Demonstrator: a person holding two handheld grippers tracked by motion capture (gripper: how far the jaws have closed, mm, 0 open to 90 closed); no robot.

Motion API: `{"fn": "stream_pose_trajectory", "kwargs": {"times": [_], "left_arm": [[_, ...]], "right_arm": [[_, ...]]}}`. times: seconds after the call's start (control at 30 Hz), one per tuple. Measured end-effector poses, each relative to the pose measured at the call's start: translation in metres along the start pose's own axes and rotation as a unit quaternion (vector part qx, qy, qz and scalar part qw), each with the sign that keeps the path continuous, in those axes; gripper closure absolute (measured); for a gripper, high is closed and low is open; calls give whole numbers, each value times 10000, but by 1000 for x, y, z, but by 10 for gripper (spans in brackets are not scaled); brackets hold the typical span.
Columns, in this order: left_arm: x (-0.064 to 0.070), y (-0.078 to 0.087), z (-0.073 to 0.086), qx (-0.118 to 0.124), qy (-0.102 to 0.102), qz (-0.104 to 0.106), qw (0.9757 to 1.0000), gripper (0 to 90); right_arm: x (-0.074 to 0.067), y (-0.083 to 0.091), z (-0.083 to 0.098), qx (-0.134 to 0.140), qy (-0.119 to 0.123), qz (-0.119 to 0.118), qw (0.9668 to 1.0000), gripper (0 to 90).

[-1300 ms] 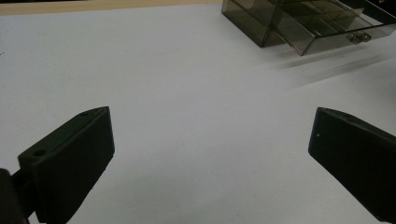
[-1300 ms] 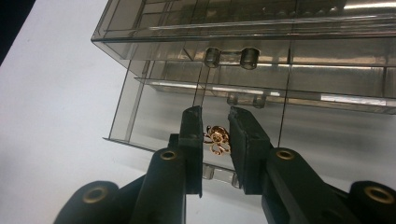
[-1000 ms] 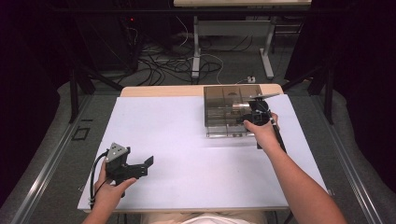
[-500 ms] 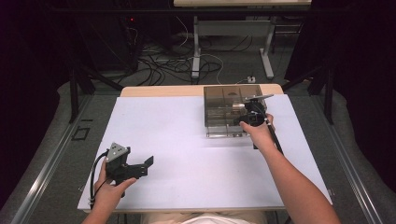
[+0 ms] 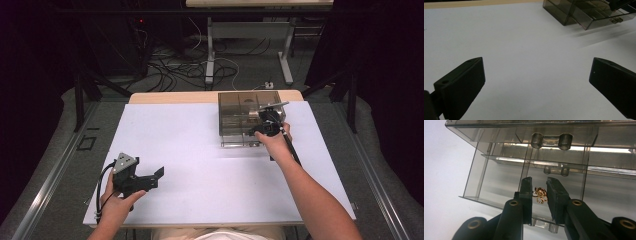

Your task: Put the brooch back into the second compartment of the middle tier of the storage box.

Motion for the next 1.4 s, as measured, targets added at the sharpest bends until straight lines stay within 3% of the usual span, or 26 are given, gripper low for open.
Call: {"fn": "stream_pose_trajectory", "kwargs": {"times": [0.4,0.47,0.9,1.07,1.1,1.27,1.4], "left_arm": [[-2,-2,0,-27,27,-14,10000,3],[-2,-2,1,-23,37,-12,10000,3],[-1,-3,1,-32,38,-7,10000,3],[0,-2,1,-39,-1,3,10000,3],[0,-2,1,-43,-12,2,10000,3],[1,-1,1,-36,2,4,10000,3],[0,-1,1,-42,2,12,10000,3]], "right_arm": [[0,1,-1,1,18,-12,10000,697],[1,1,-2,113,49,-47,9999,678],[-2,9,-4,346,114,-320,9988,443],[-7,14,-3,464,312,-383,9977,397],[-9,15,-3,515,444,-376,9970,378],[-12,17,-3,618,538,-426,9957,360],[-14,21,-3,683,541,-382,9955,274]]}}
Point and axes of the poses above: each handheld gripper's, and its own axes: y roughly backward along the jaws, z roughly out of its underside, x roughly to its right, the point moved 3 cm from there along -y, roughly forward along the jaws, and after that the axes turned 8 degrees about x, right-handed, at the moved point
